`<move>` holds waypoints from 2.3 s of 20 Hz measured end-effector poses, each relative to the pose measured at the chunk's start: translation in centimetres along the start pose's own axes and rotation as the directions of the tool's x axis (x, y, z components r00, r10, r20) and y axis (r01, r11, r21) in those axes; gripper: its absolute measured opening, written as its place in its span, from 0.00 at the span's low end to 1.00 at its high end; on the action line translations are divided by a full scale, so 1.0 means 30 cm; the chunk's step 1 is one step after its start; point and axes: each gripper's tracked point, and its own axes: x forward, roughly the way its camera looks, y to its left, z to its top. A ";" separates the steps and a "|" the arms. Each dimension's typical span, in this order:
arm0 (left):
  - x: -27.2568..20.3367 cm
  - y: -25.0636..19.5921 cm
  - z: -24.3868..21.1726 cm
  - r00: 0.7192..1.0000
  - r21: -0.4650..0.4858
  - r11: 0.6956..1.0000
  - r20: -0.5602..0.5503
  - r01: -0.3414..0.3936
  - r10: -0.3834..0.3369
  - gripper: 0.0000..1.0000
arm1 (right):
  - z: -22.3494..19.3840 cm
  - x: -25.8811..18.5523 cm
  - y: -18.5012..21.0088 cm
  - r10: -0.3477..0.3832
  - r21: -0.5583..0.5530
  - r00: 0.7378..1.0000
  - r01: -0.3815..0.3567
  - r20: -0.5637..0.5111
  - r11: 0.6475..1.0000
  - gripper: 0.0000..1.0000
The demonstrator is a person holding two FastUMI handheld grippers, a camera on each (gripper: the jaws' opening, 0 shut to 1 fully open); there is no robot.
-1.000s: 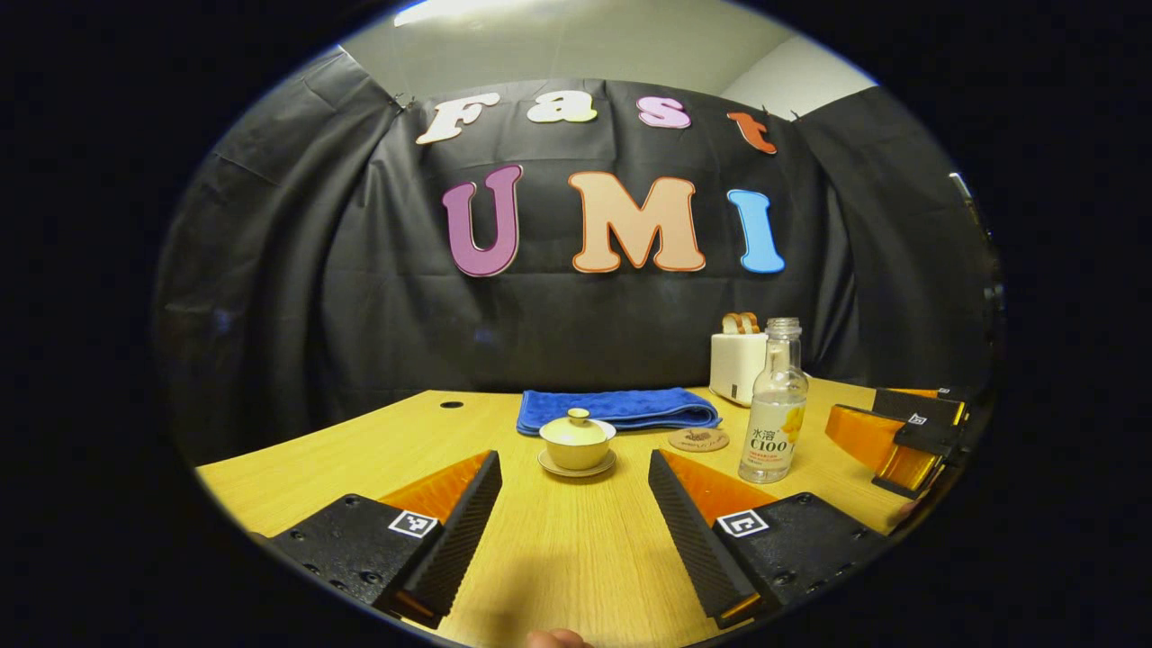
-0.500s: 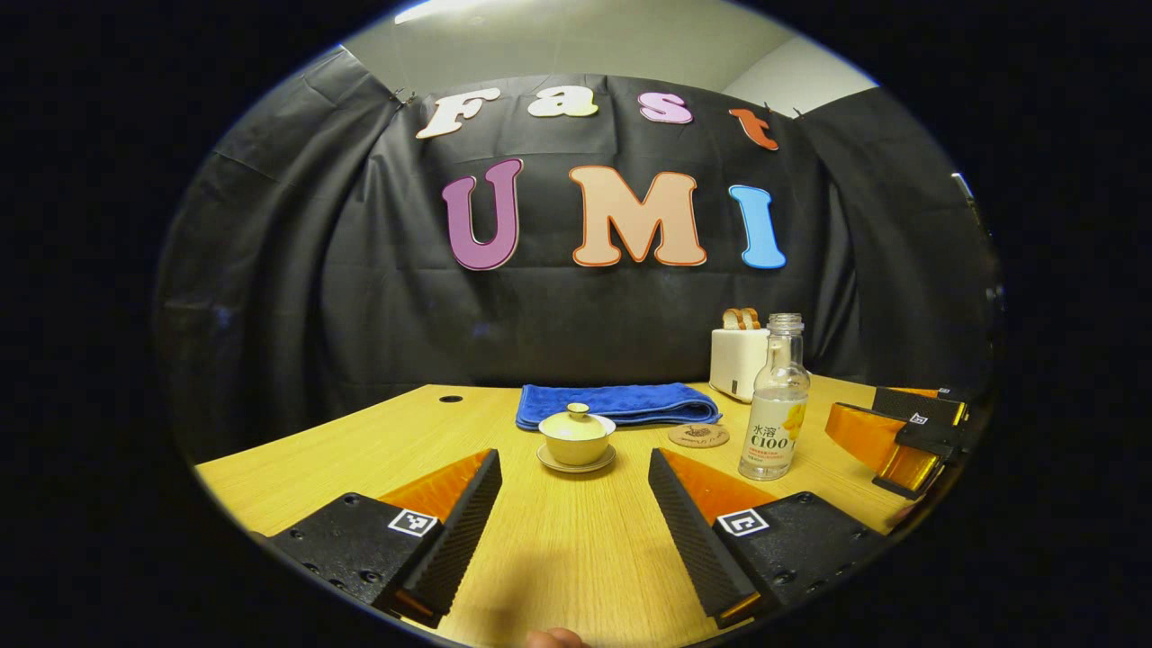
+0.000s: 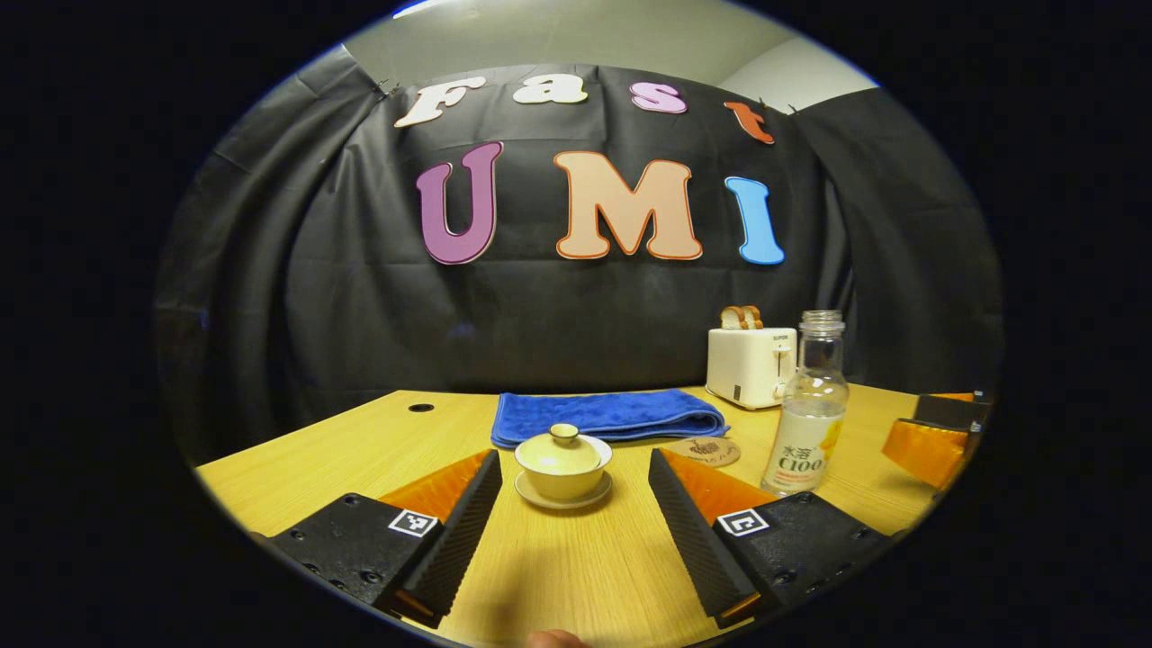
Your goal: Open the teacup lid with one hand, grasp the water bottle and pour water into the teacup with the other hand; after pouring, place the water bottle on the coaster and then close the teacup lid.
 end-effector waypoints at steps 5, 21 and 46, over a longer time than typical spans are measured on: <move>0.197 0.001 -0.021 1.000 0.082 0.997 -0.031 0.005 -0.002 0.96 | 0.001 0.018 -0.141 -0.066 -0.001 0.998 0.066 0.003 0.998 0.96; 0.336 0.032 -0.096 0.987 0.110 0.994 -0.159 -0.011 0.028 0.58 | -0.005 0.035 -0.189 -0.122 -0.001 0.992 0.122 0.005 0.992 0.97; -0.027 0.153 0.003 1.000 0.071 0.997 0.024 0.016 -0.018 0.23 | -0.041 0.084 0.005 0.032 -0.002 0.999 -0.032 -0.044 0.999 0.97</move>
